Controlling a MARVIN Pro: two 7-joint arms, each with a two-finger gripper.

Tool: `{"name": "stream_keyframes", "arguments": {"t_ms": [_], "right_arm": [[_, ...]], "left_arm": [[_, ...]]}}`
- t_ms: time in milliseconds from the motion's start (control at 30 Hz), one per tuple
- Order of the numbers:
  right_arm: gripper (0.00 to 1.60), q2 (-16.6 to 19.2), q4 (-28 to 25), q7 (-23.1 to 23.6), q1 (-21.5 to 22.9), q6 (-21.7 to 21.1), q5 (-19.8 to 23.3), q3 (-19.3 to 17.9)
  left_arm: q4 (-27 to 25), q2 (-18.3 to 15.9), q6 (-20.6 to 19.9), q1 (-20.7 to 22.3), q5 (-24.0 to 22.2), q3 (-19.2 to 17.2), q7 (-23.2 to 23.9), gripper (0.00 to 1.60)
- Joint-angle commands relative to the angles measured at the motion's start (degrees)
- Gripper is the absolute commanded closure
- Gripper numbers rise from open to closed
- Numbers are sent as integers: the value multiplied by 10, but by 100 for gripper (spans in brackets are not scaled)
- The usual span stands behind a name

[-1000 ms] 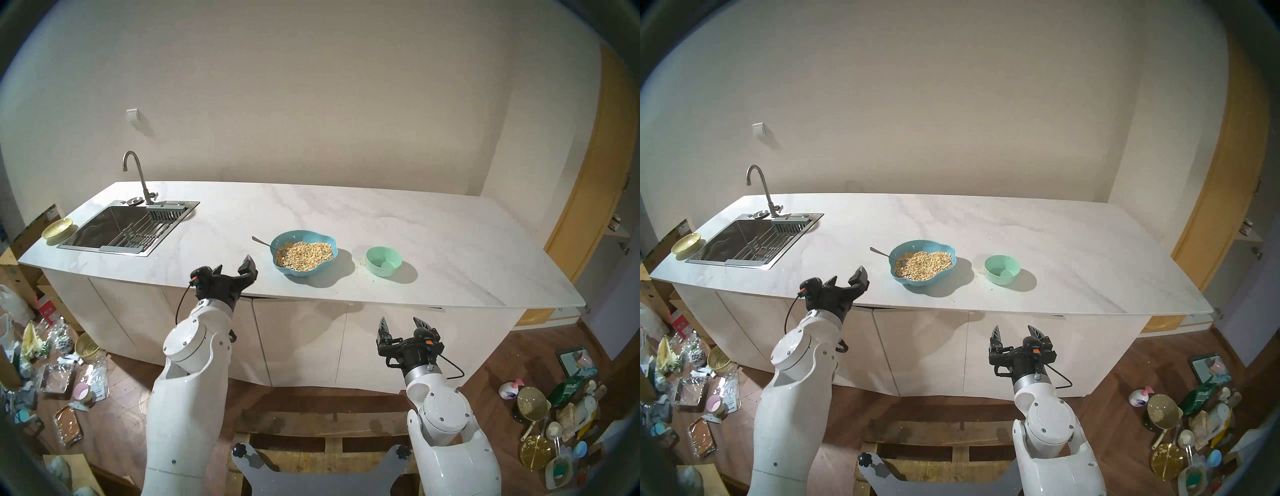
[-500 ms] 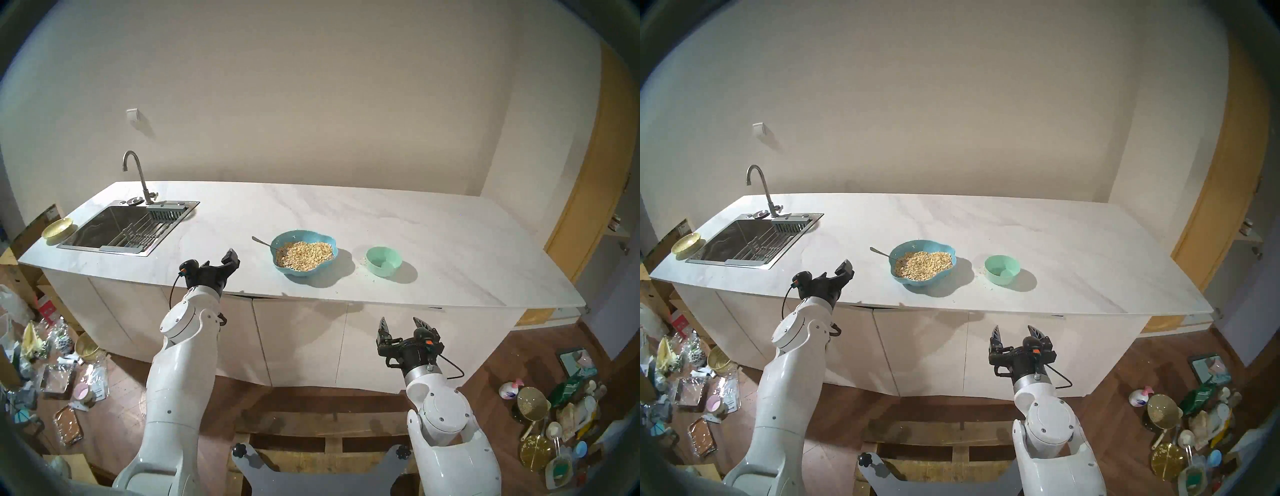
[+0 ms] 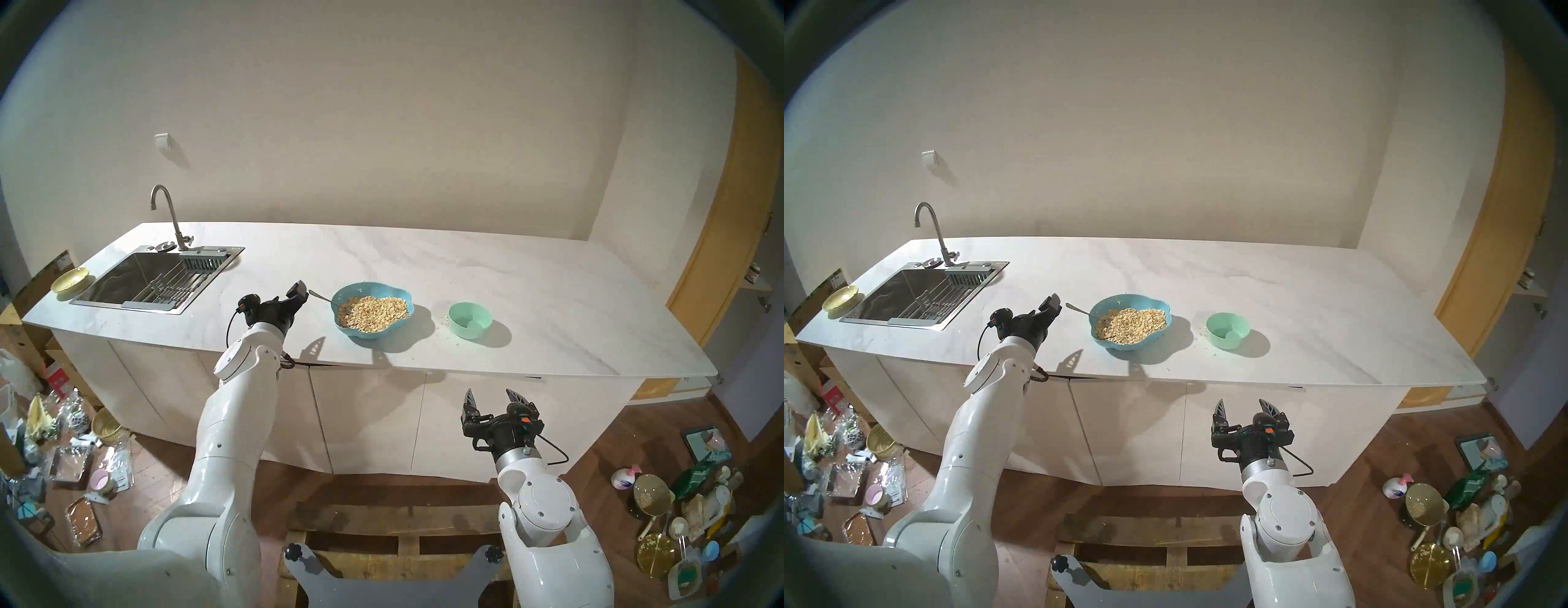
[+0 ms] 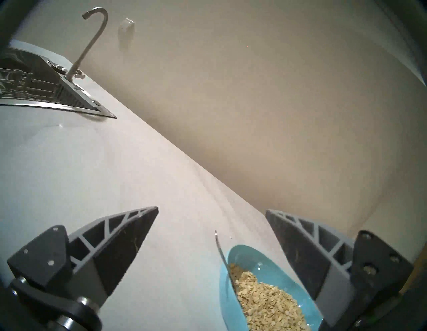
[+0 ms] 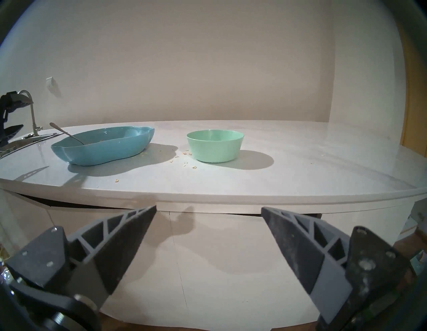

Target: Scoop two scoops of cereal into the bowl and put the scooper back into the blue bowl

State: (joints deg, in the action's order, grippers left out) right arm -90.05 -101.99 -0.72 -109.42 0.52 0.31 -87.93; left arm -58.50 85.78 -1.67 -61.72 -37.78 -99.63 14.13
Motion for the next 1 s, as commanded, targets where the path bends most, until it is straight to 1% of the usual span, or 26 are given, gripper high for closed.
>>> {"name": "stream_keyframes", "arguments": {"t_ms": [0, 100, 167, 233, 267, 333, 467, 600, 967], "right_arm": [[0, -1, -14, 0, 3, 2, 0, 0], [0, -1, -14, 0, 3, 2, 0, 0], [0, -1, -14, 0, 3, 3, 0, 0], [0, -1, -14, 0, 3, 3, 0, 0], [0, -1, -14, 0, 3, 3, 0, 0], [0, -1, -13, 0, 3, 3, 0, 0], [0, -1, -13, 0, 3, 3, 0, 0], [0, -1, -13, 0, 3, 3, 0, 0], [0, -1, -14, 0, 3, 3, 0, 0]], "left_arm": [[32, 1, 15, 34, -26, -12, 41, 0], [77, -2, 23, 57, -32, -15, 62, 0], [97, 1, 16, 68, -46, -22, 74, 0], [117, 4, 11, 79, -55, -29, 77, 0], [130, 7, 0, 88, -68, -39, 77, 0], [152, 8, -8, 100, -77, -46, 82, 0], [193, 8, -5, 121, -80, -47, 99, 0], [207, 10, -5, 130, -80, -45, 109, 0], [242, 16, -2, 157, -77, -37, 112, 0]]}}
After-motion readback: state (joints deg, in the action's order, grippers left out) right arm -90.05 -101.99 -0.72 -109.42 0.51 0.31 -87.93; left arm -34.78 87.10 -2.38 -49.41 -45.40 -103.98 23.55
